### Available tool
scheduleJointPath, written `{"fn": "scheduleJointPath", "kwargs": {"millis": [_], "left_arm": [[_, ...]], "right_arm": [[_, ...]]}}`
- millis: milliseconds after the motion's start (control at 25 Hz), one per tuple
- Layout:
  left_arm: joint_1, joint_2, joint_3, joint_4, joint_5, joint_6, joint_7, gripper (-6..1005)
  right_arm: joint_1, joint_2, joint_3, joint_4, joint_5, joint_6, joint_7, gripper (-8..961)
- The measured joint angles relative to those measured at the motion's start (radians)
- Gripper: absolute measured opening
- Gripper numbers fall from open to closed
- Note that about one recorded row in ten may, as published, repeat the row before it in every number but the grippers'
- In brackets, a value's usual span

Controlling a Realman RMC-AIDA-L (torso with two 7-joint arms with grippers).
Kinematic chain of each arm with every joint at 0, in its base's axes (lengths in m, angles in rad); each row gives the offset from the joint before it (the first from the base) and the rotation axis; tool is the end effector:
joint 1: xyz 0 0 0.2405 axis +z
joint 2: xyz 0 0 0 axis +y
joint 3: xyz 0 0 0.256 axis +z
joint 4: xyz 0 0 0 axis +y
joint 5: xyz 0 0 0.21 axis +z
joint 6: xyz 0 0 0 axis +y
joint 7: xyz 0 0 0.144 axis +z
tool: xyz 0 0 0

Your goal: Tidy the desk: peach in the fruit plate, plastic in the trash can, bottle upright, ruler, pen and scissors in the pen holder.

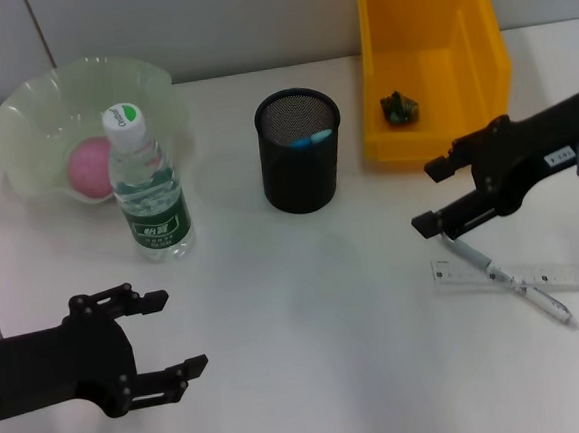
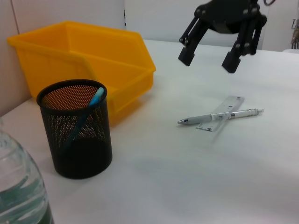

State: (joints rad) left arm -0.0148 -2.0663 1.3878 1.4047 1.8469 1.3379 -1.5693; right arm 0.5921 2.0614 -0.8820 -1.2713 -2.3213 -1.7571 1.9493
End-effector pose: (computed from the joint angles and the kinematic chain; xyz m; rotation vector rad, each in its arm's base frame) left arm -0.2471 0.2579 0.0025 -2.7715 -0.3291 -0.2950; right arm 0.1997 0.3501 0.0627 -2.8537 0.6209 0.0324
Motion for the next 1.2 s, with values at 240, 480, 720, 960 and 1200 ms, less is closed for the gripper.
{"fn": "scheduleJointPath", "kwargs": {"millis": [240, 480, 720, 960, 1200], "left_arm": [[-0.026, -0.001, 0.004, -0.025, 0.0, 0.001, -0.009, 824], [-0.035, -0.002, 0.002, -0.042, 0.0, 0.001, -0.012, 824], [-0.055, 0.0, 0.001, -0.063, -0.001, 0.001, -0.012, 824], [-0.058, -0.001, -0.002, -0.069, -0.006, 0.001, -0.014, 825], [-0.057, -0.002, -0.002, -0.074, -0.009, 0.001, -0.018, 825]], "right_arm": [[0.035, -0.006, -0.003, -0.073, -0.028, -0.006, 0.124, 814], [0.091, -0.021, -0.021, -0.079, -0.095, -0.037, 0.191, 812], [0.112, -0.015, -0.156, -0.103, -0.193, -0.09, 0.063, 810], [0.109, 0.007, -0.298, -0.14, -0.312, -0.079, -0.008, 807], [0.116, 0.011, -0.338, -0.138, -0.347, -0.081, -0.009, 805]]}}
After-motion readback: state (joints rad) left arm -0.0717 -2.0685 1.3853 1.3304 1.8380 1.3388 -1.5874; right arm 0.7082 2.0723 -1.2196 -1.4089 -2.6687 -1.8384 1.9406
